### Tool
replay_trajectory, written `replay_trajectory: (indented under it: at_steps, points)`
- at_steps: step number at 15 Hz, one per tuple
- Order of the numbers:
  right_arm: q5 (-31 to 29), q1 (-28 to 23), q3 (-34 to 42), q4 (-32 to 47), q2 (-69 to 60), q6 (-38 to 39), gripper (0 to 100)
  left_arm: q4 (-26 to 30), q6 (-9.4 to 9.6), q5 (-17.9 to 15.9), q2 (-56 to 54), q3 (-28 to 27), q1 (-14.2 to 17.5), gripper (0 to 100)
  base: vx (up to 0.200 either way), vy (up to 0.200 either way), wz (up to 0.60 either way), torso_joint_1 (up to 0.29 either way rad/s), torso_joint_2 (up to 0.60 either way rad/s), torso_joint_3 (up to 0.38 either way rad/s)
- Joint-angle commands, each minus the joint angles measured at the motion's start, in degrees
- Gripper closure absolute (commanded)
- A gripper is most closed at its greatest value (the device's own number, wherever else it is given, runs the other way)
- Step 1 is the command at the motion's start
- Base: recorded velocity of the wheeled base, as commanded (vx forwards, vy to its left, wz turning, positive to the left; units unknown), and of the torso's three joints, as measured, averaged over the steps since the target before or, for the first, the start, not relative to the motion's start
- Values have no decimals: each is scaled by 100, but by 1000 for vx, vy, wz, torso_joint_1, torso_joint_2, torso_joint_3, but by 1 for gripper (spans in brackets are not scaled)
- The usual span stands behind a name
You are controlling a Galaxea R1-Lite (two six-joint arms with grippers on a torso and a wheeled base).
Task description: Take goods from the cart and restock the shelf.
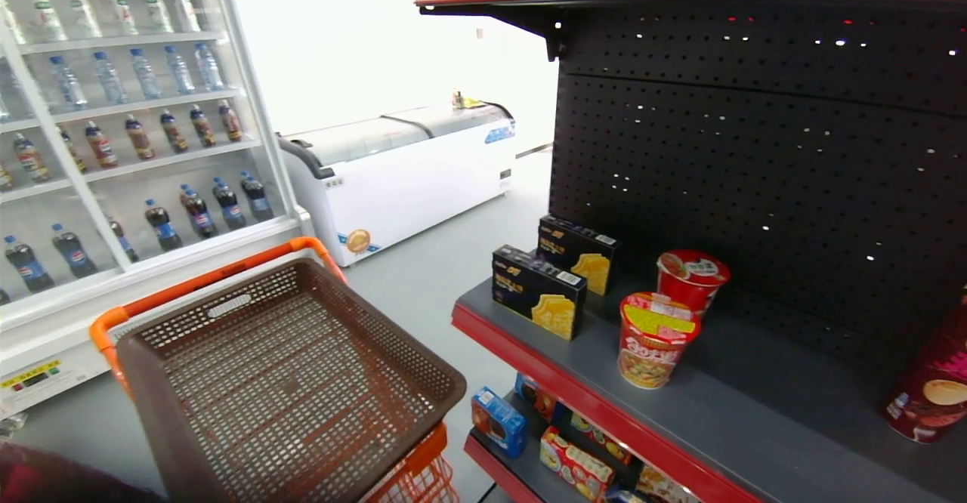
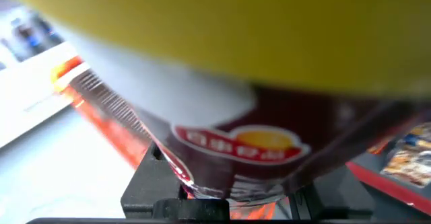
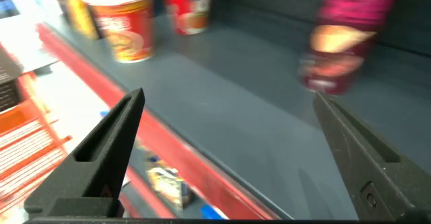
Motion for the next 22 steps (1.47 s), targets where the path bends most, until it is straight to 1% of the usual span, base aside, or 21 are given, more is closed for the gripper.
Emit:
replay_trajectory:
  at_steps: [1,3,6,8,9,12,20,22]
  points:
    - [-2,4,1,4,7,0,0,9,8,-18,-144,-4,-10,100,0,0,-600,22,2,-7]
    - [-2,-4,1,4,7,0,0,220,8,-35,-276,-31,-10,100,0,0,-600,2,0,5]
    - [-2,4,1,4,7,0,0,967,8,-35,-847,-154,-28,100,0,0,-600,2,5,2]
    - [-2,4,1,4,7,0,0,1442,8,-35,-1181,-215,-46,100,0,0,0,0,0,0]
    - [-2,4,1,4,7,0,0,1547,8,-35,-1286,-215,-46,100,0,0,0,0,0,0]
    - [-2,-4,1,4,7,0,0,1591,8,-35,-1366,-198,-46,100,0,0,0,0,0,0]
    - [25,-4,1,4,7,-9,0,1591,8,-18,-1383,-171,-28,100,0,0,-600,5,4,2]
    - [25,4,1,4,7,-9,0,1591,8,-18,-1383,-180,-28,100,0,0,0,0,0,0]
